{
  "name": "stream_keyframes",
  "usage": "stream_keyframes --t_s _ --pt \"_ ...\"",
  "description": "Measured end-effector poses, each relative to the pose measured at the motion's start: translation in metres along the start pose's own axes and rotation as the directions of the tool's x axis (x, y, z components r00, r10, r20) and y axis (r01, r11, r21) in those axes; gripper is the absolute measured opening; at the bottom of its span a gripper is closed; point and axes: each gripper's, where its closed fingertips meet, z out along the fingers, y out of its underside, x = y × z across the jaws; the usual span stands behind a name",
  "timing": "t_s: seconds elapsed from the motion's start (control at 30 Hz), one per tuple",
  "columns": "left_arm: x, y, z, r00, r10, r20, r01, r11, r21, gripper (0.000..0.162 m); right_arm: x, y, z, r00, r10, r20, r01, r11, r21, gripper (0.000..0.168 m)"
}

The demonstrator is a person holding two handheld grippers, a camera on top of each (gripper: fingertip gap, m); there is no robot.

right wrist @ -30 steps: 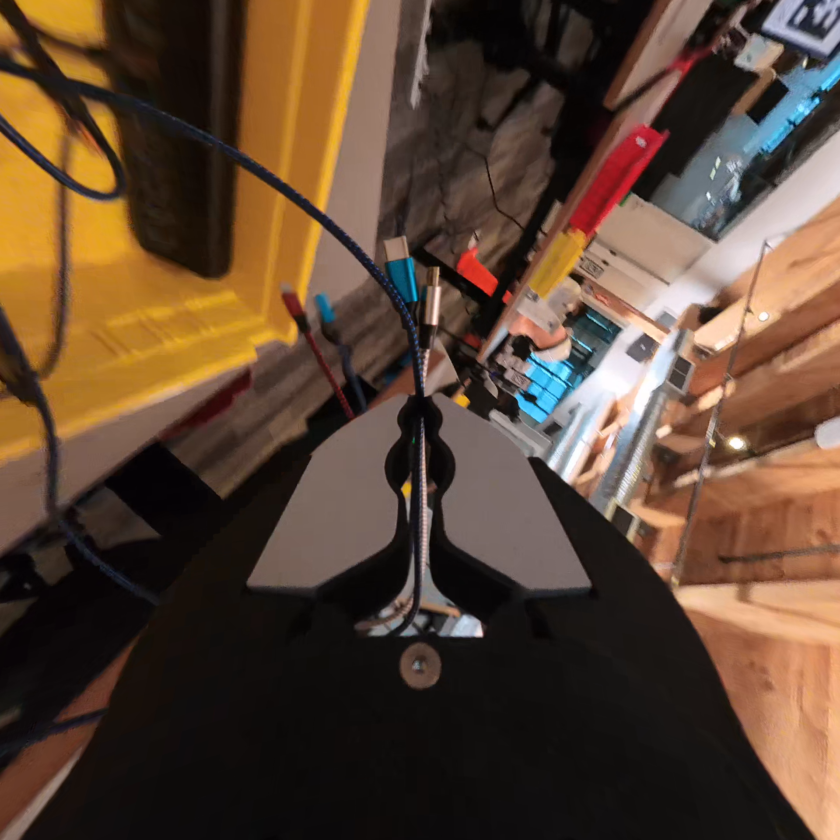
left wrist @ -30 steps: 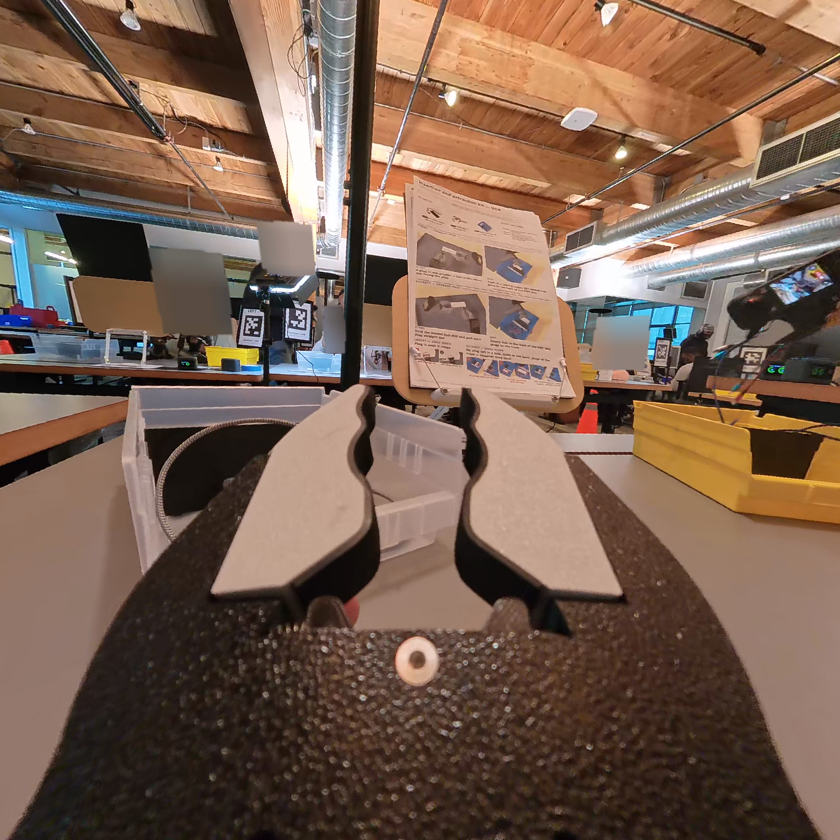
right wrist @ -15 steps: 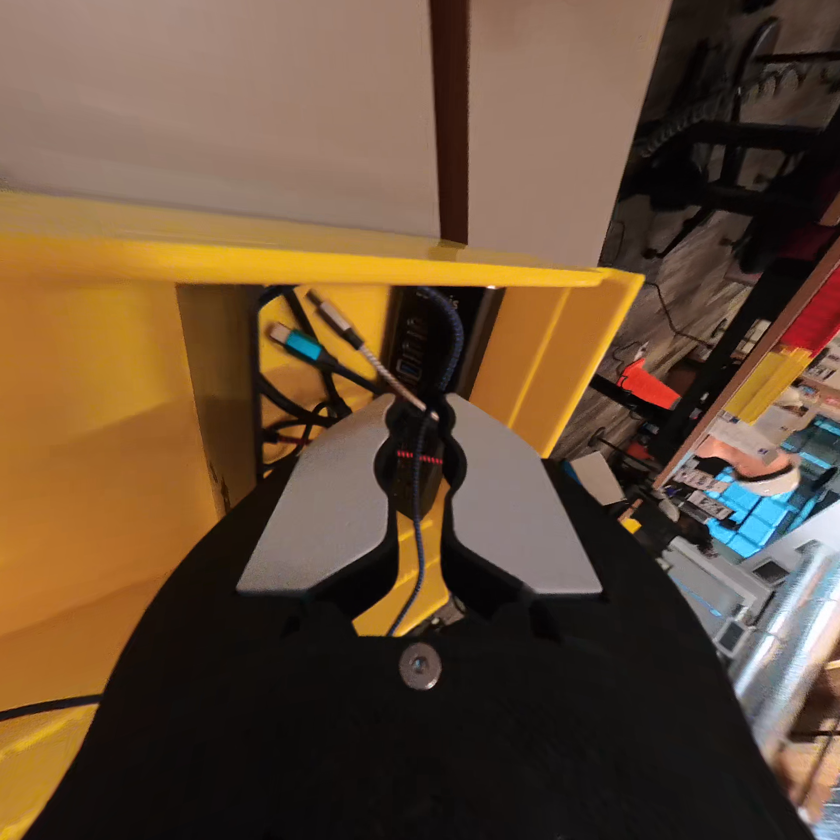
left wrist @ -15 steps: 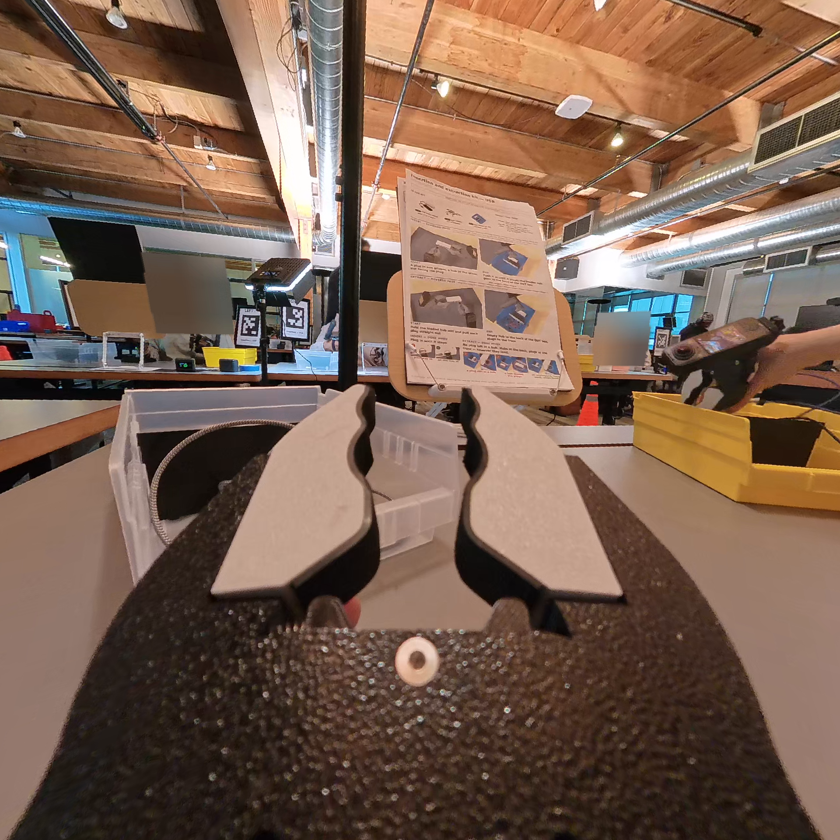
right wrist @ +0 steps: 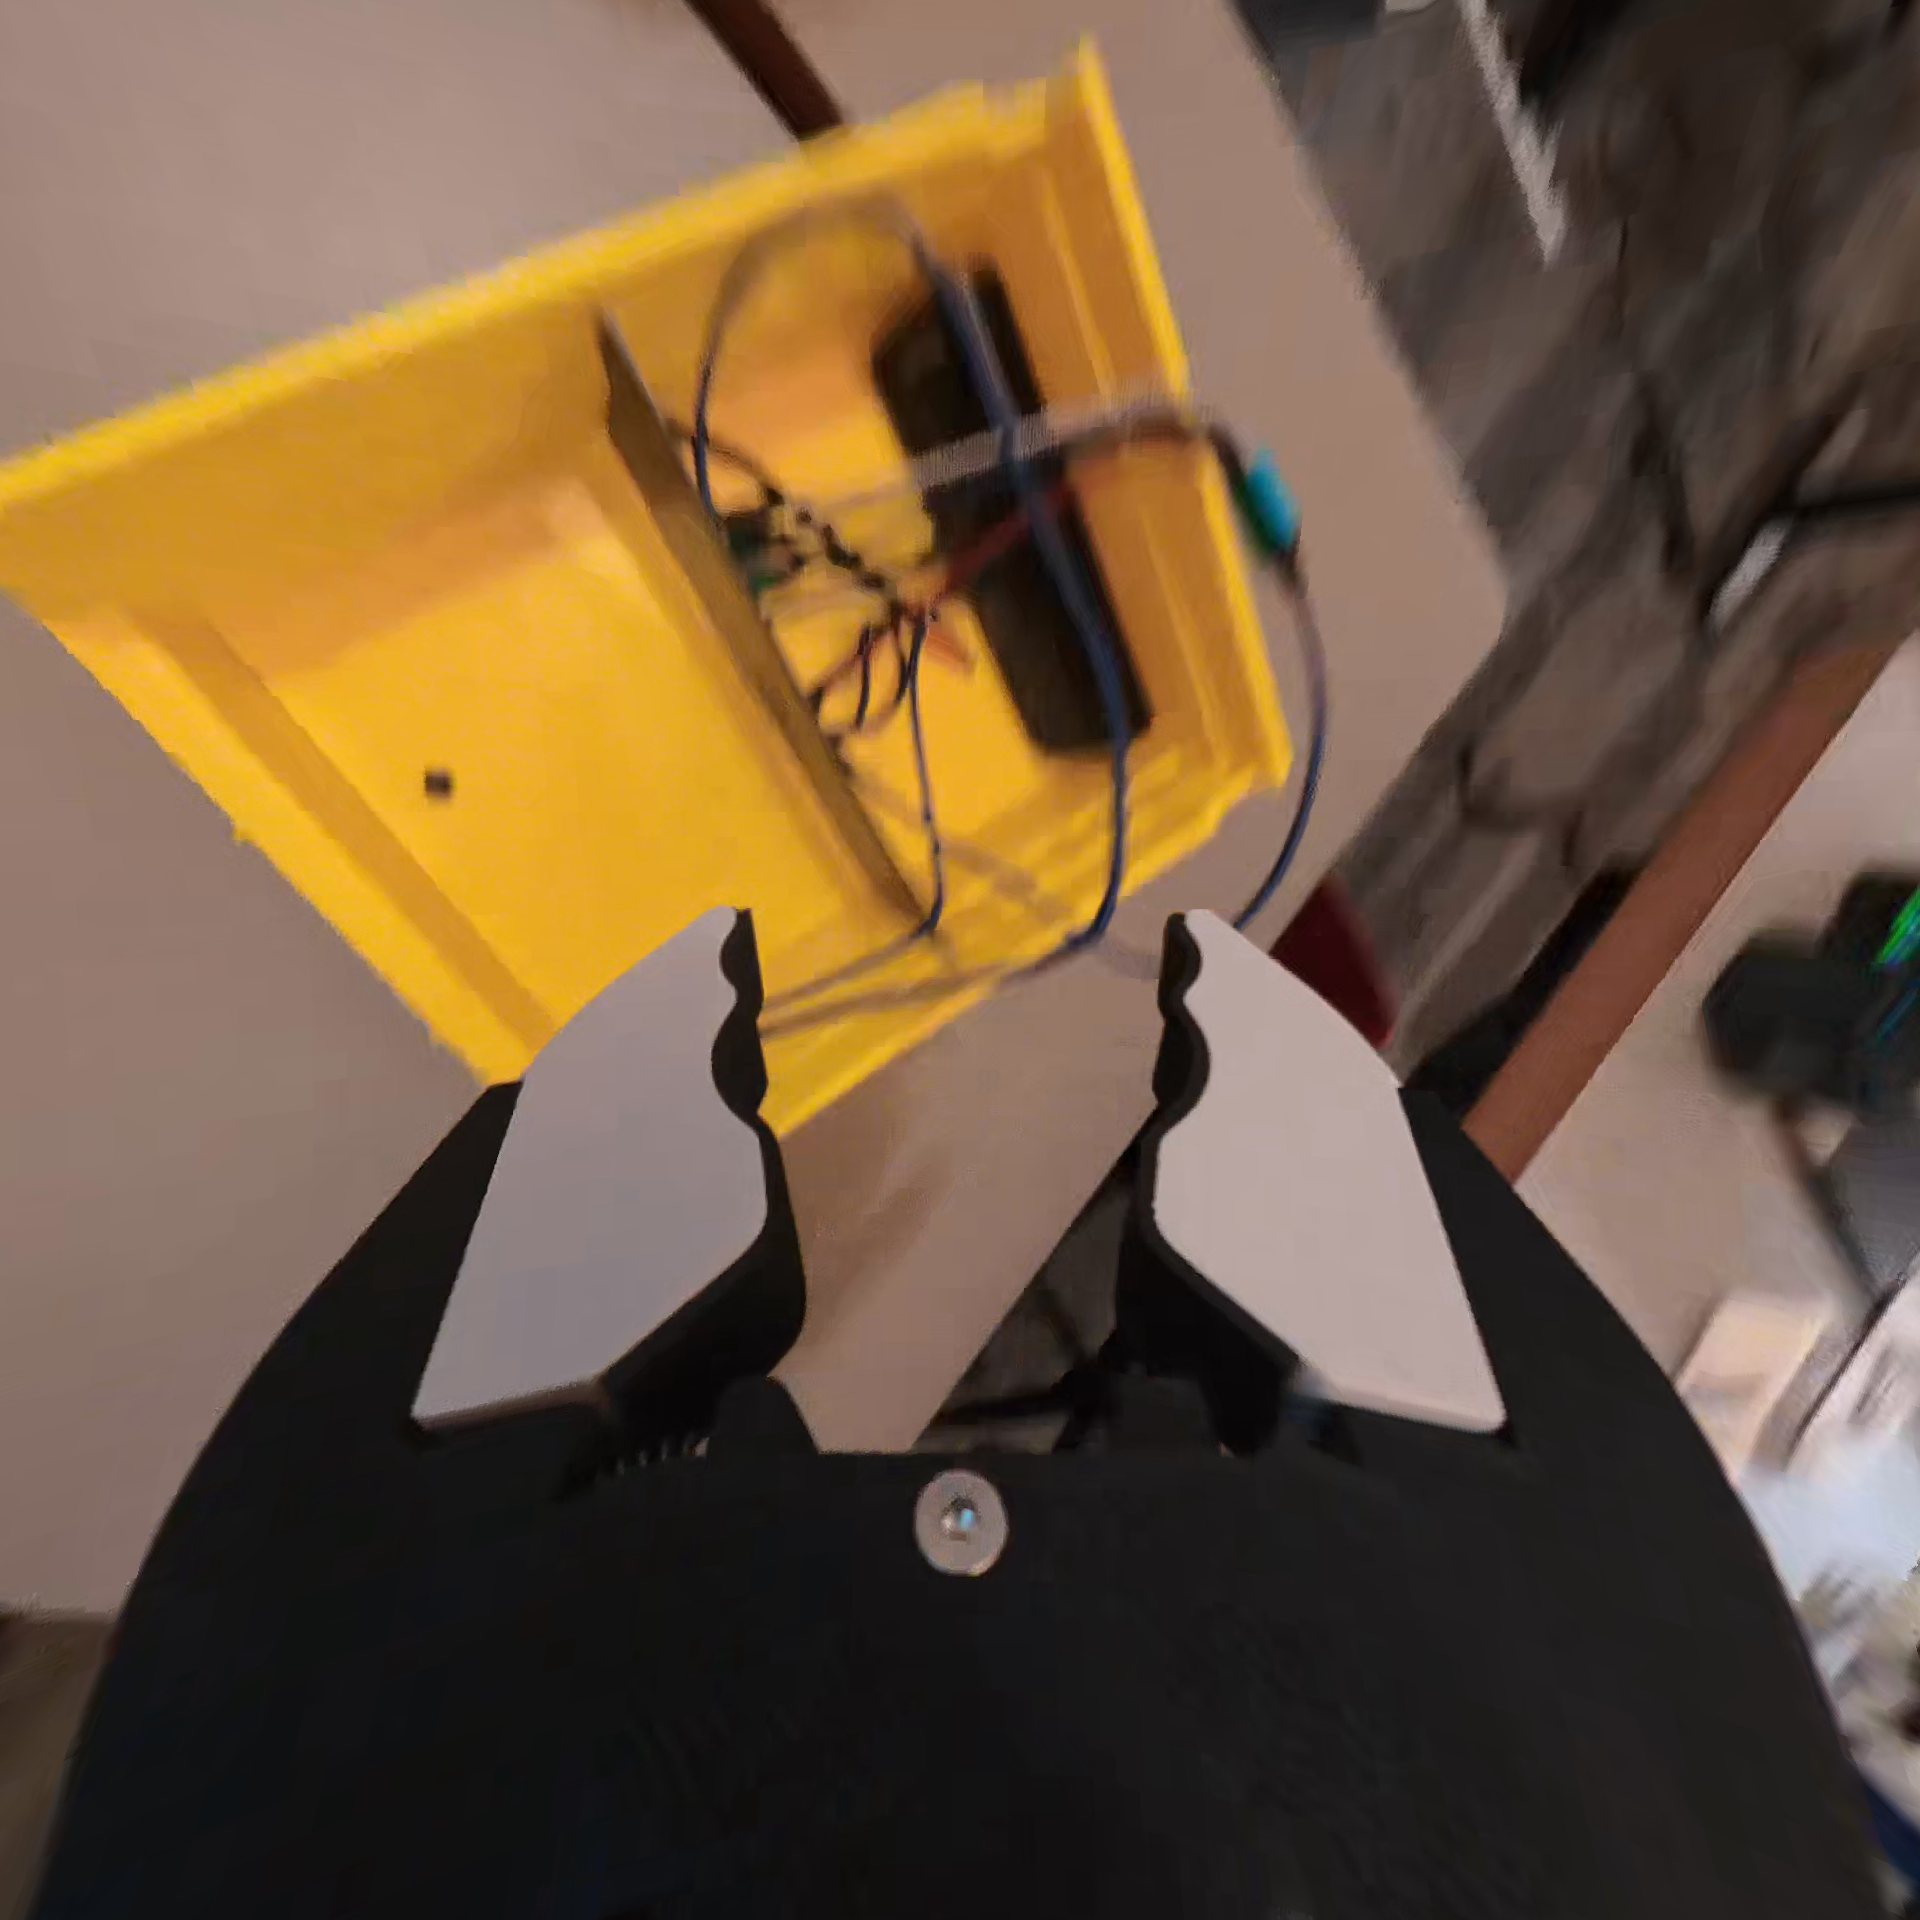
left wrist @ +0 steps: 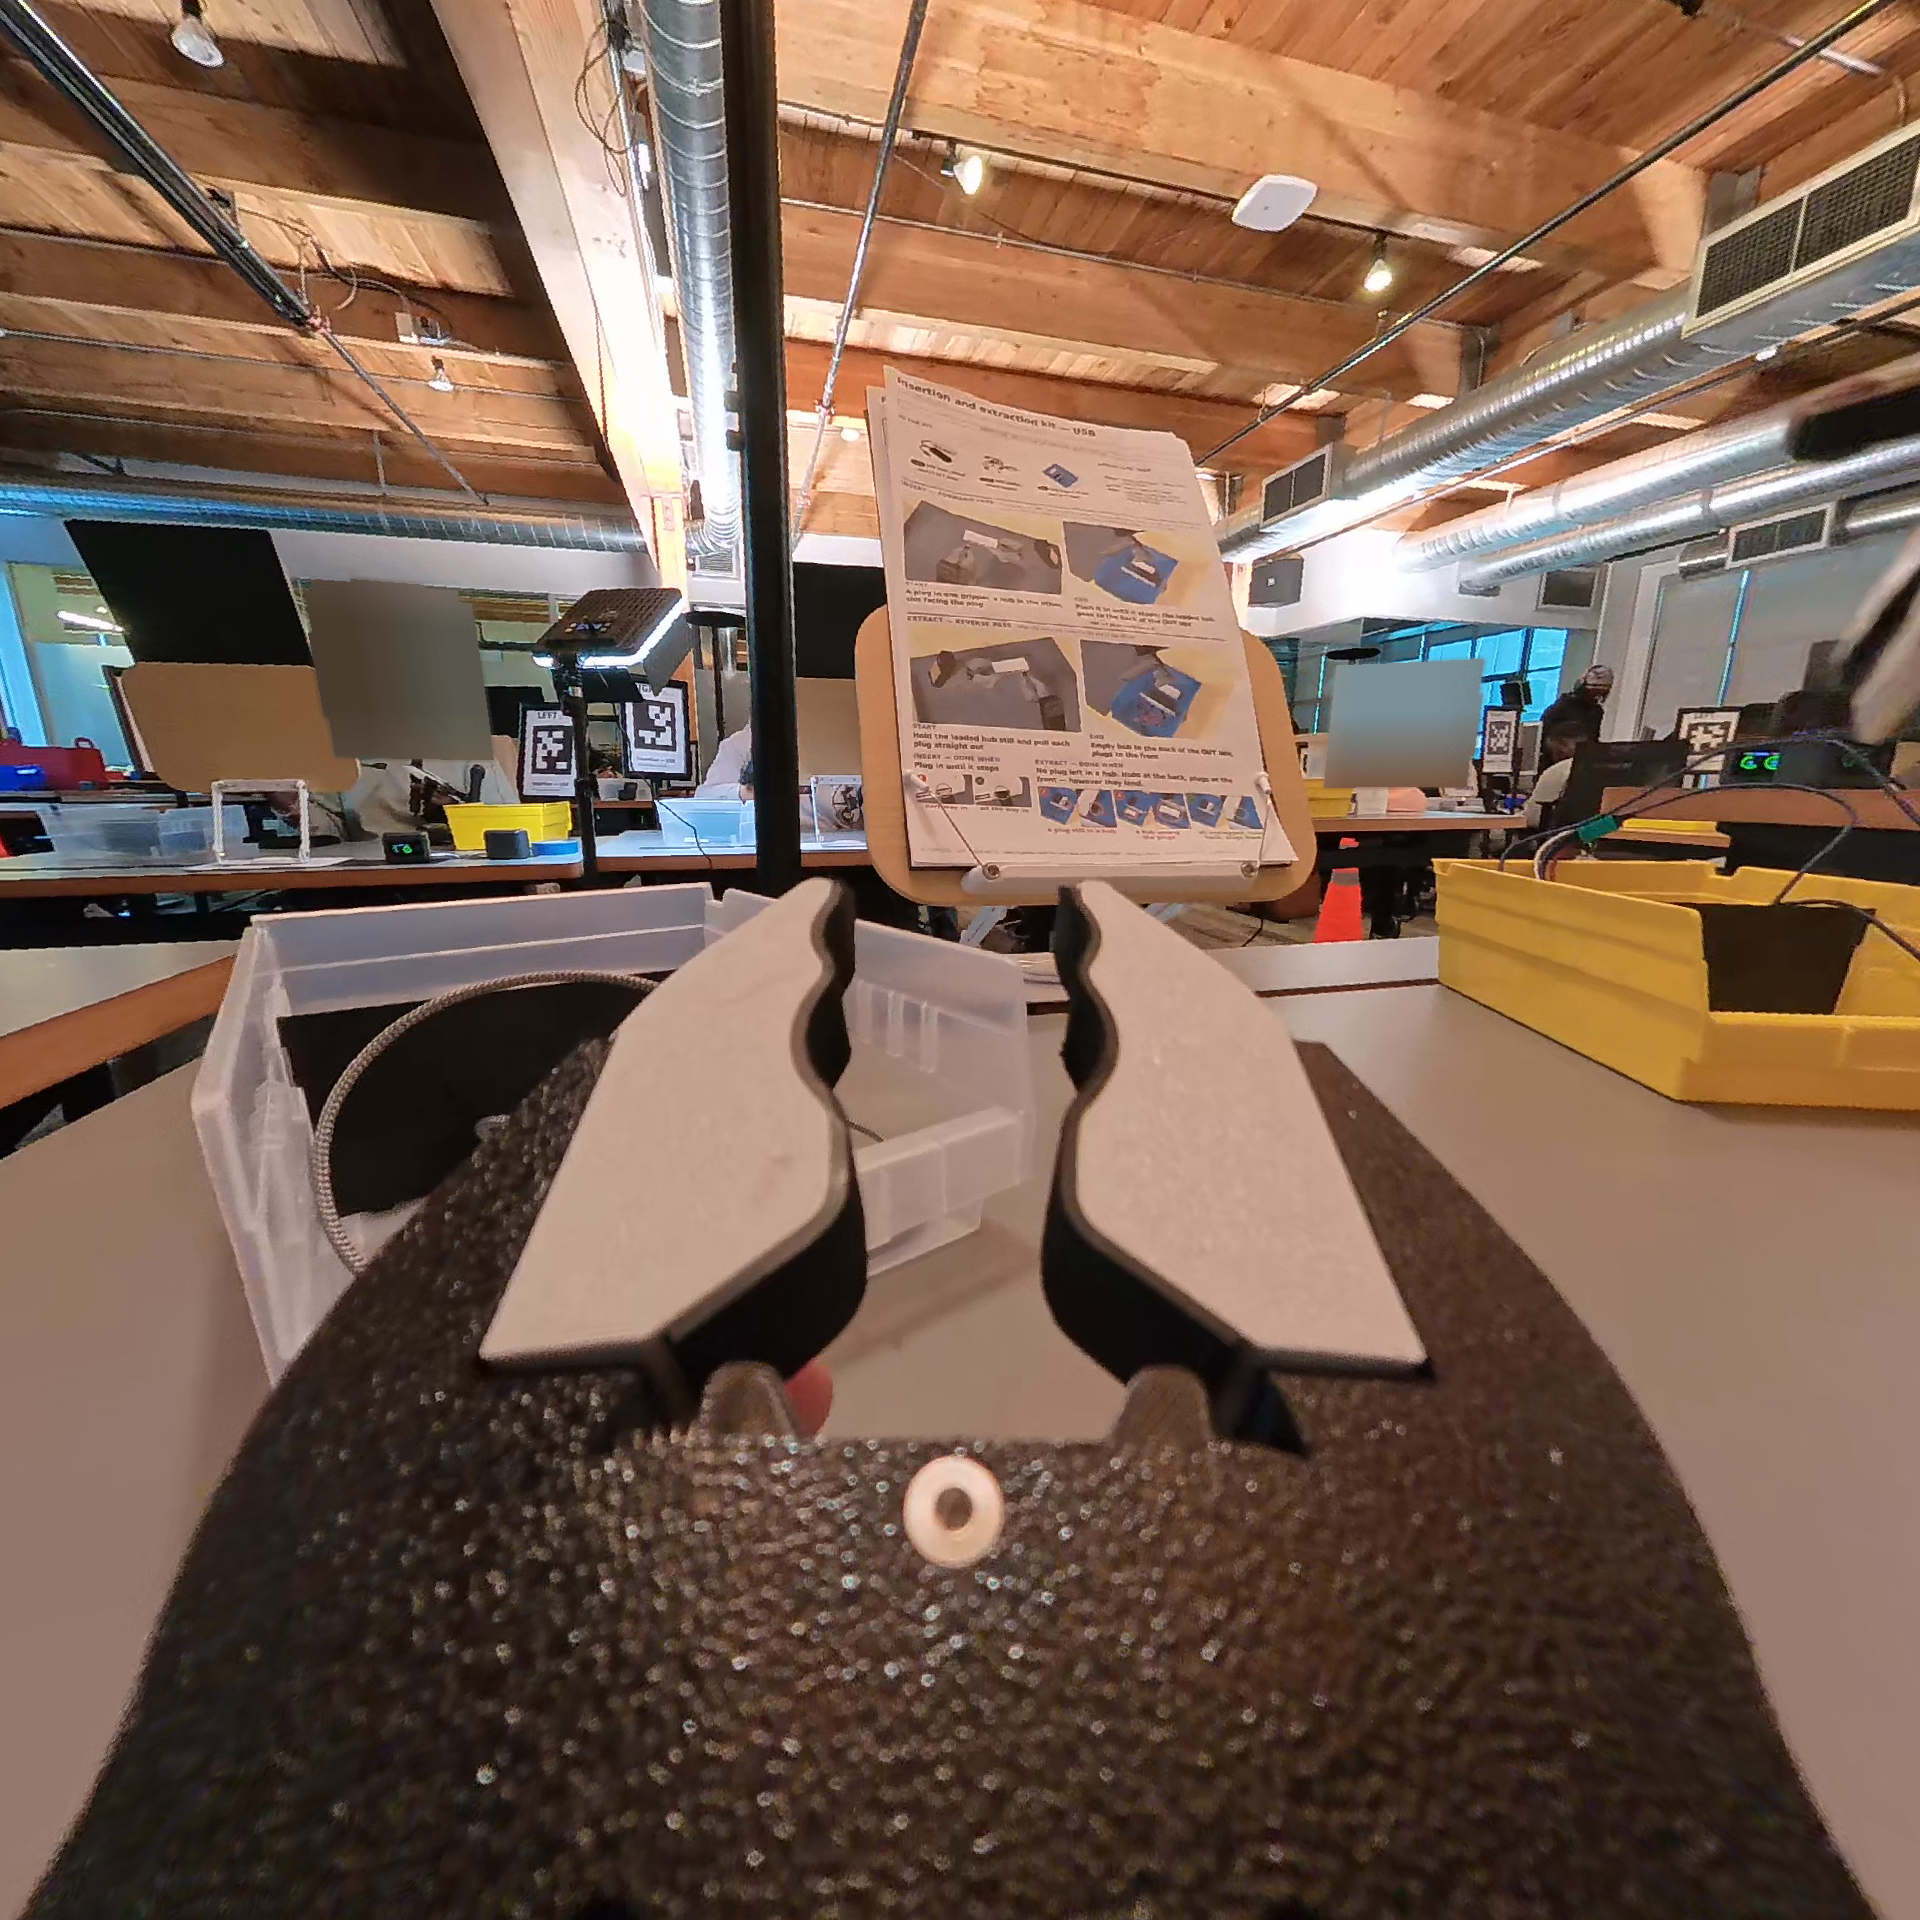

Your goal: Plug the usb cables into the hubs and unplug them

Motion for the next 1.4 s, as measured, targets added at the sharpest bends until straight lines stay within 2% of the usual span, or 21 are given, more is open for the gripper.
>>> stream_keyframes --t_s 0.07,0.13,0.2,0.23,0.3,0.33,0.37,0.43,0.6,0.73,0.77,0.87,0.97,1.03,1.1,1.2,1.27,1.33,1.4 --pt "-0.001 -0.001 -0.001 1.000 -0.011 0.003 0.011 1.000 0.007 0.037 -0.030 0.036 0.001 0.988 0.143 0.063 -0.138 0.987 -0.085 0.072" --pt "-0.003 -0.002 -0.001 1.000 -0.021 0.006 0.021 1.000 0.014 0.037 -0.071 0.049 0.009 0.944 0.235 0.231 -0.223 0.972 -0.074 0.063" --pt "-0.003 -0.002 -0.001 1.000 -0.026 0.007 0.026 1.000 0.015 0.036 -0.101 0.056 0.022 0.866 0.339 0.367 -0.324 0.940 -0.105 0.054" --pt "-0.003 -0.002 -0.001 1.000 -0.026 0.007 0.026 1.000 0.015 0.037 -0.107 0.062 0.032 0.849 0.379 0.367 -0.353 0.925 -0.139 0.048" --pt "-0.003 -0.002 -0.001 1.000 -0.021 0.008 0.021 1.000 0.015 0.036 -0.111 0.081 0.053 0.857 0.404 0.320 -0.345 0.911 -0.225 0.048" --pt "-0.002 -0.002 -0.001 1.000 -0.018 0.008 0.017 1.000 0.014 0.036 -0.115 0.085 0.060 0.858 0.397 0.326 -0.327 0.912 -0.249 0.034" --pt "-0.001 -0.002 -0.001 1.000 -0.013 0.006 0.013 1.000 0.013 0.036 -0.117 0.087 0.064 0.863 0.372 0.342 -0.294 0.920 -0.259 0.008" --pt "0.000 -0.002 -0.002 1.000 -0.005 0.004 0.005 1.000 0.015 0.036 -0.107 0.091 0.063 0.899 0.320 0.301 -0.239 0.931 -0.275 0.000" --pt "0.000 -0.002 -0.002 1.000 -0.014 0.004 0.014 1.000 0.016 0.036 -0.026 0.058 0.030 0.970 0.233 0.073 -0.224 0.968 -0.113 0.000" --pt "0.000 -0.001 0.000 1.000 -0.022 -0.002 0.022 1.000 0.011 0.036 0.052 0.017 0.007 0.967 0.124 -0.224 -0.115 0.992 0.052 0.000" --pt "0.000 -0.001 0.000 1.000 -0.023 -0.003 0.023 1.000 0.010 0.036 0.057 0.006 0.010 0.966 0.136 -0.220 -0.118 0.989 0.094 0.000" --pt "0.000 -0.001 0.000 1.000 -0.024 -0.004 0.024 1.000 0.010 0.036 0.054 -0.026 0.033 0.966 0.244 -0.088 -0.220 0.949 0.227 0.001" --pt "0.000 -0.001 0.000 1.000 -0.028 -0.006 0.028 1.000 0.011 0.036 0.050 -0.045 0.066 0.926 0.377 0.032 -0.370 0.884 0.287 0.000" --pt "0.000 -0.001 0.000 1.000 -0.030 -0.008 0.030 0.999 0.012 0.037 0.052 -0.051 0.088 0.908 0.417 0.038 -0.408 0.859 0.309 0.001" --pt "0.000 -0.001 0.000 0.999 -0.033 -0.009 0.033 0.999 0.014 0.037 0.046 -0.062 0.104 0.912 0.402 0.085 -0.407 0.852 0.330 0.000" --pt "0.000 -0.001 0.000 0.999 -0.036 -0.009 0.036 0.999 0.014 0.037 0.049 -0.077 0.116 0.916 0.396 0.064 -0.391 0.846 0.363 0.000" --pt "0.000 -0.001 0.001 0.999 -0.035 -0.011 0.035 0.999 0.015 0.037 0.035 -0.093 0.123 0.927 0.350 0.137 -0.376 0.851 0.368 0.000" --pt "0.001 -0.001 0.001 0.999 -0.029 -0.013 0.029 0.999 0.012 0.037 0.016 -0.096 0.137 0.942 0.277 0.192 -0.322 0.908 0.270 0.005" --pt "0.002 -0.001 0.001 1.000 -0.021 -0.014 0.021 1.000 0.013 0.037 0.013 -0.094 0.149 0.970 0.191 0.151 -0.218 0.958 0.188 0.021"
